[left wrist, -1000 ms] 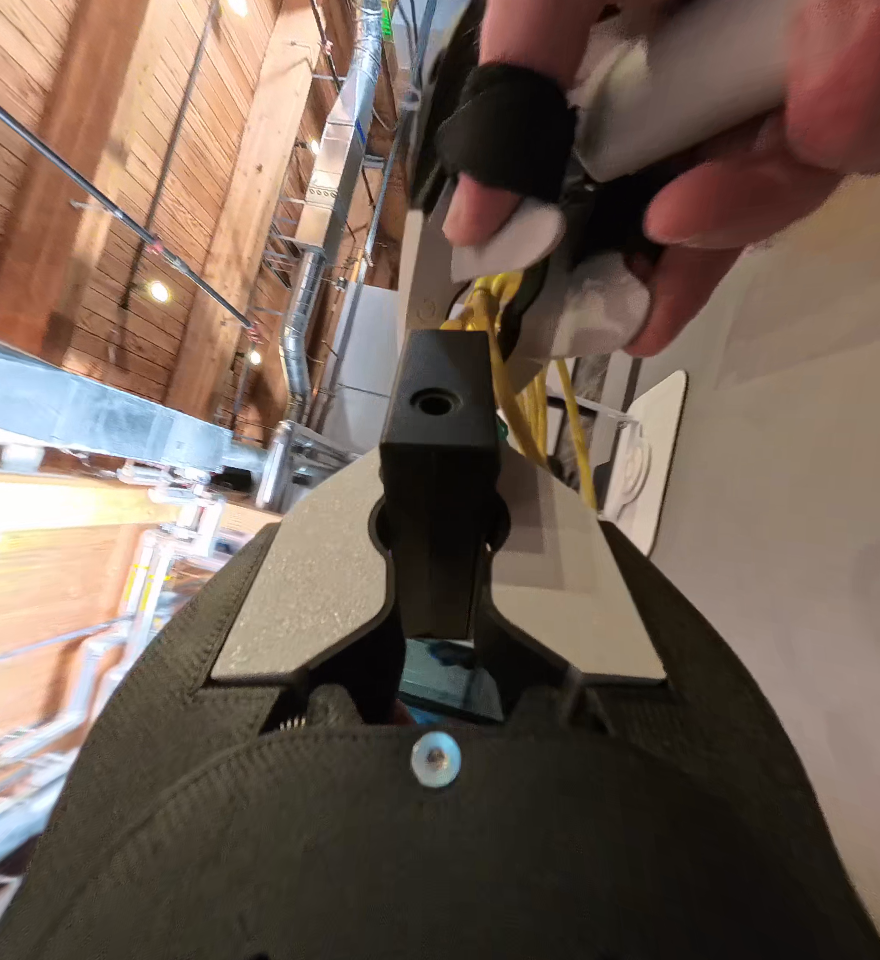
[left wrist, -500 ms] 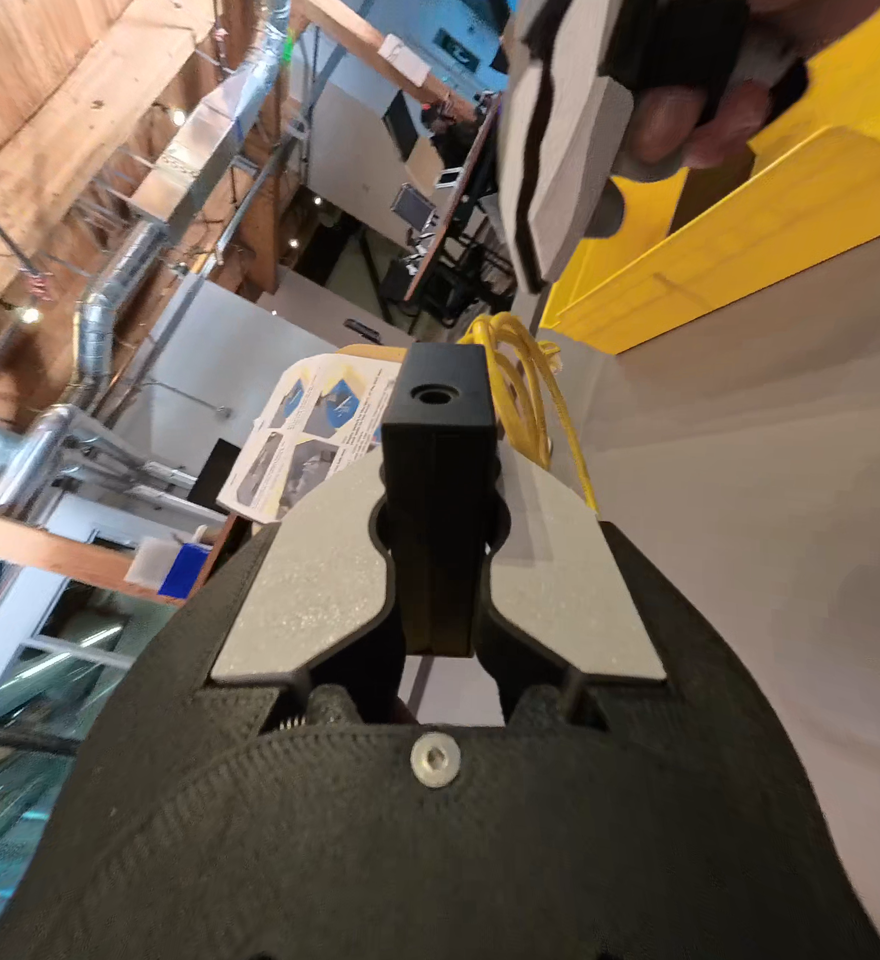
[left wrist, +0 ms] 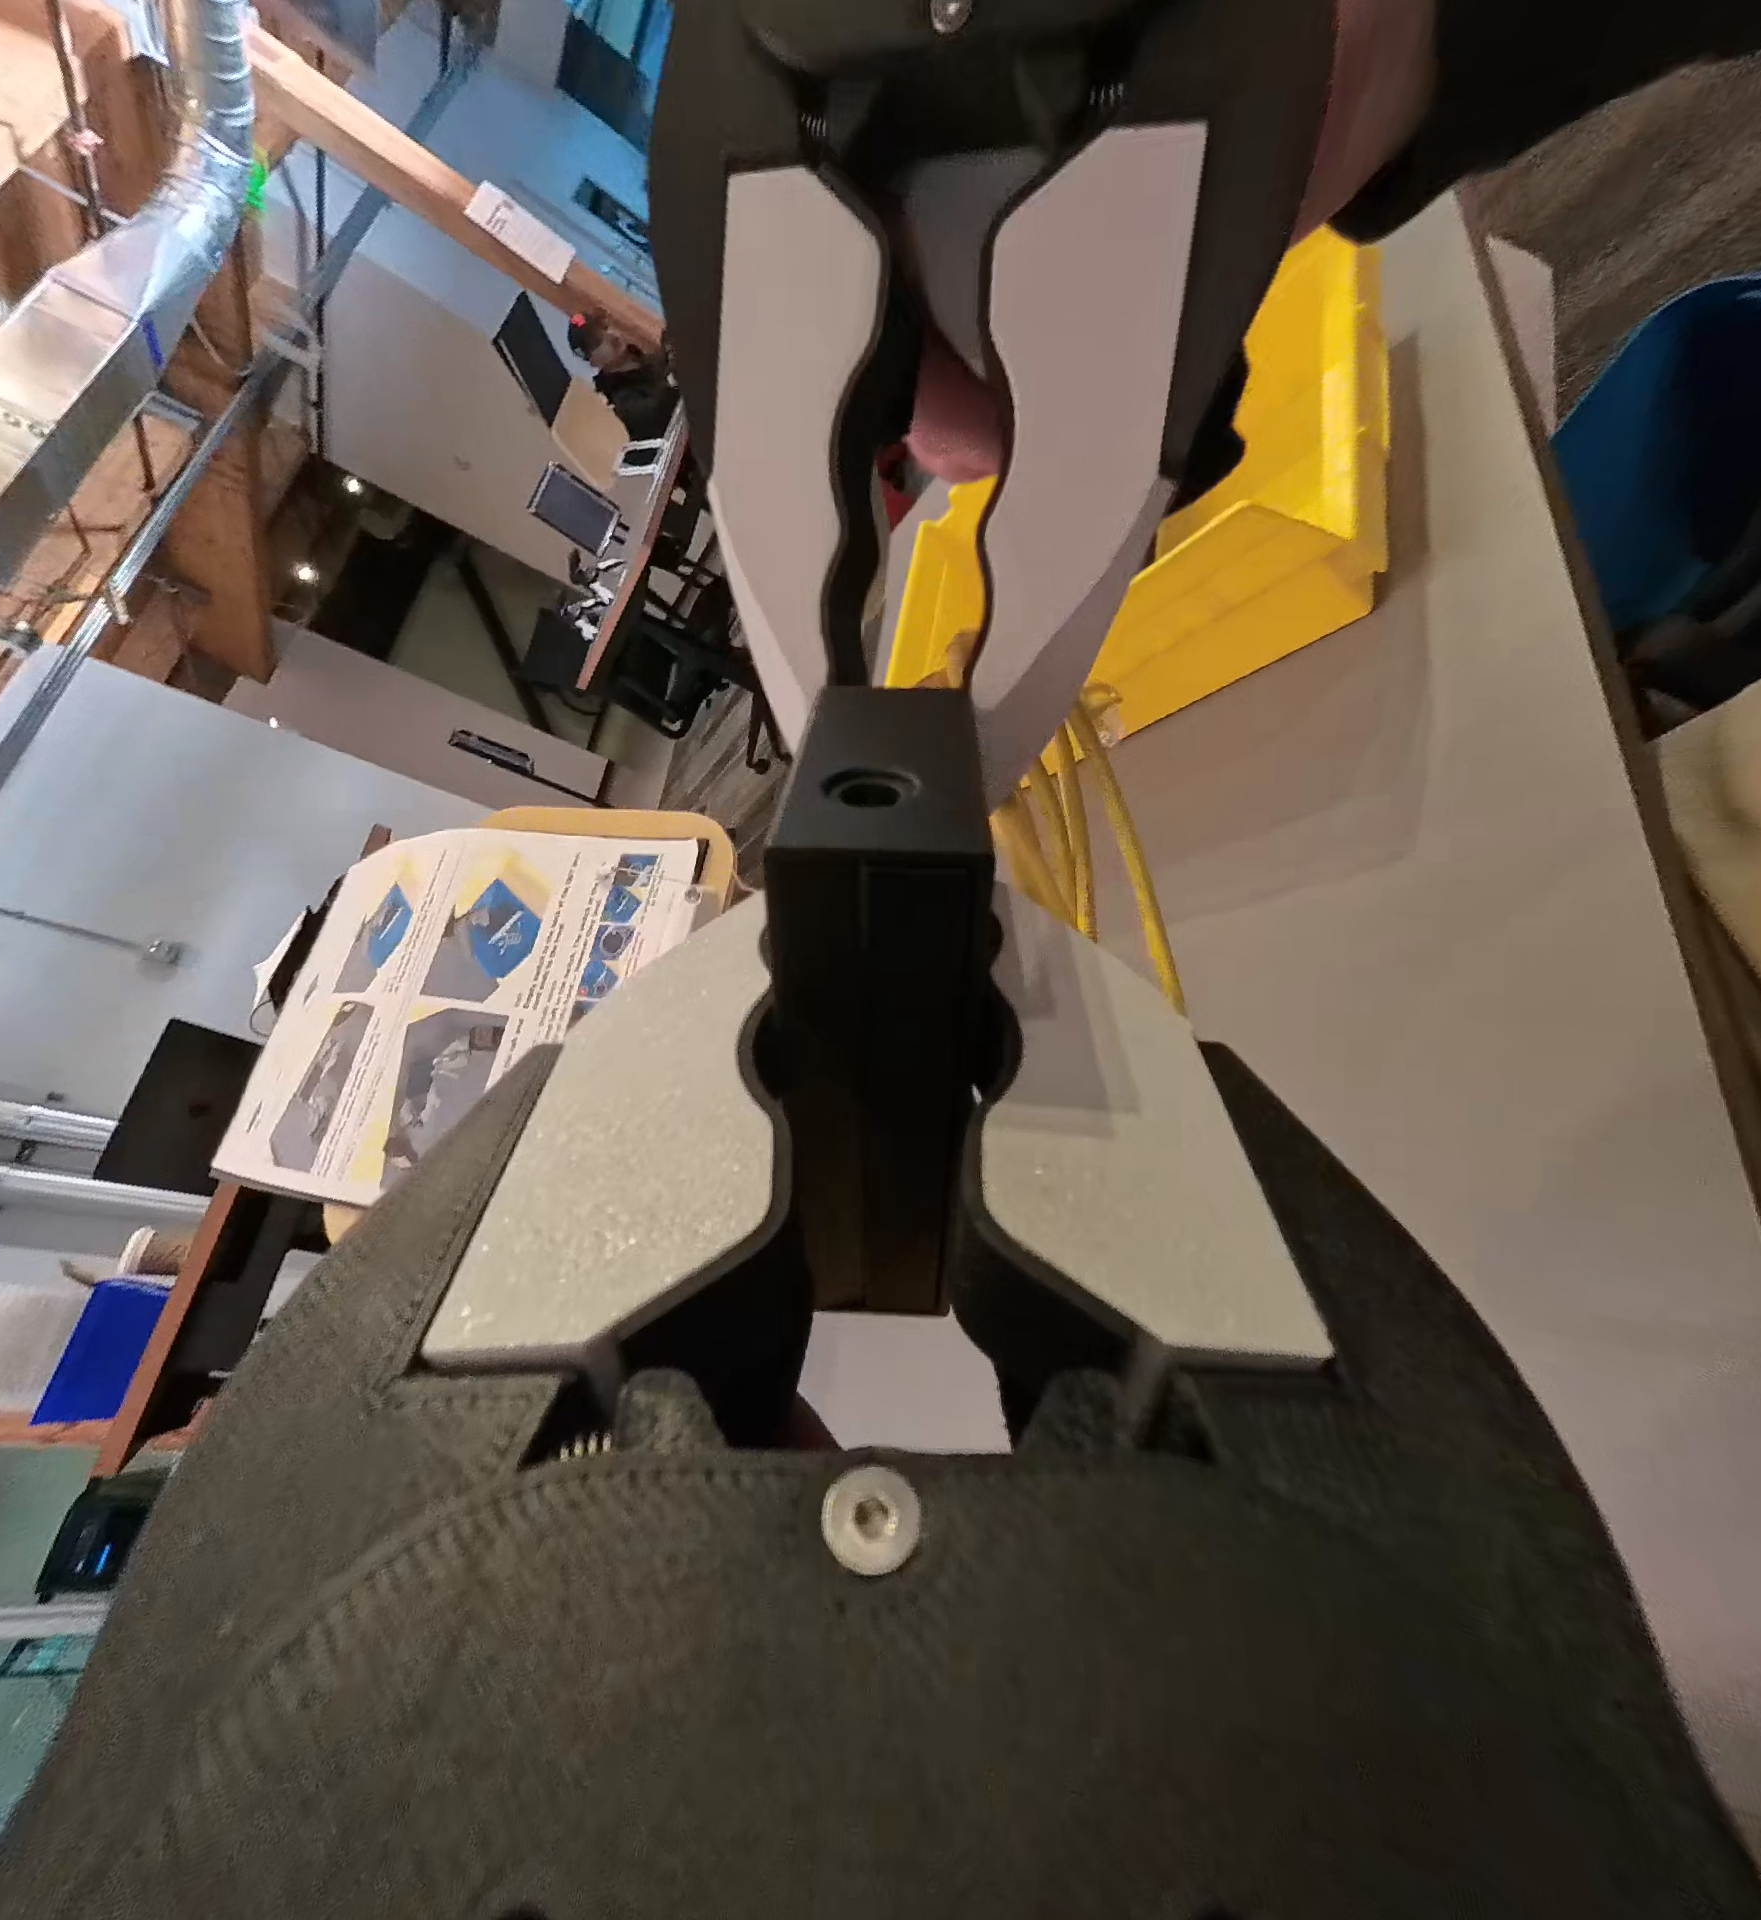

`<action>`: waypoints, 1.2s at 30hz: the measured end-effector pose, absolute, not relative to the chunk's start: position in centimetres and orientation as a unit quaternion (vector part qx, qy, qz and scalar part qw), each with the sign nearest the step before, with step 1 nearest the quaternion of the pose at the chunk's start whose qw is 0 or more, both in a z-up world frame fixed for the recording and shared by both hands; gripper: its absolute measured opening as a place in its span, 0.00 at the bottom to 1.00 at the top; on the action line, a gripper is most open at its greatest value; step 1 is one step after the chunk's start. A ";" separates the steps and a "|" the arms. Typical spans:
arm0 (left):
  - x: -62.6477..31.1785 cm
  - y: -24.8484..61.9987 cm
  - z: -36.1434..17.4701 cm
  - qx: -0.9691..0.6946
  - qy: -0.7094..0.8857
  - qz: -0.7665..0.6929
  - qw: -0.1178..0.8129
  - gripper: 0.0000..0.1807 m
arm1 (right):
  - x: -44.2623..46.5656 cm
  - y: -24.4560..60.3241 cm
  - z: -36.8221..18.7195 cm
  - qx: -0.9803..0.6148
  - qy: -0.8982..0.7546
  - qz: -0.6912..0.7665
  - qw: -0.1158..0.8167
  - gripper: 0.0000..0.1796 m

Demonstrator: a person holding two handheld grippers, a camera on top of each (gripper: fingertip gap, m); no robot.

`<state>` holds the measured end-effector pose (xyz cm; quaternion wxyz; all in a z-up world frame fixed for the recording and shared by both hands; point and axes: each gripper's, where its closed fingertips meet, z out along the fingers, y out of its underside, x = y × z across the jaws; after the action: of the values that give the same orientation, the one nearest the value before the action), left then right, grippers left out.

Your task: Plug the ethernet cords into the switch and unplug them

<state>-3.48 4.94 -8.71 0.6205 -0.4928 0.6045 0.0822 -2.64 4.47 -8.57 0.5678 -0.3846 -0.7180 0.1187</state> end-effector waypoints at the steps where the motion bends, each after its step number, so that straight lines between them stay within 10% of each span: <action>1: -3.4 4.7 -8.6 -0.492 0.608 0.077 0.618 0.16 | -2.7 4.2 -8.4 -0.376 -0.719 0.117 0.572 0.11; 36: -2.4 0.2 -7.0 -0.528 0.588 -0.235 0.565 0.16 | -2.8 0.4 -6.4 -0.391 -0.749 0.125 0.521 0.07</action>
<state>-2.37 0.17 -7.02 0.5655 -0.5280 0.5883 -0.2352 -2.83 0.40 -6.41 0.5209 -0.3908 -0.7486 0.1246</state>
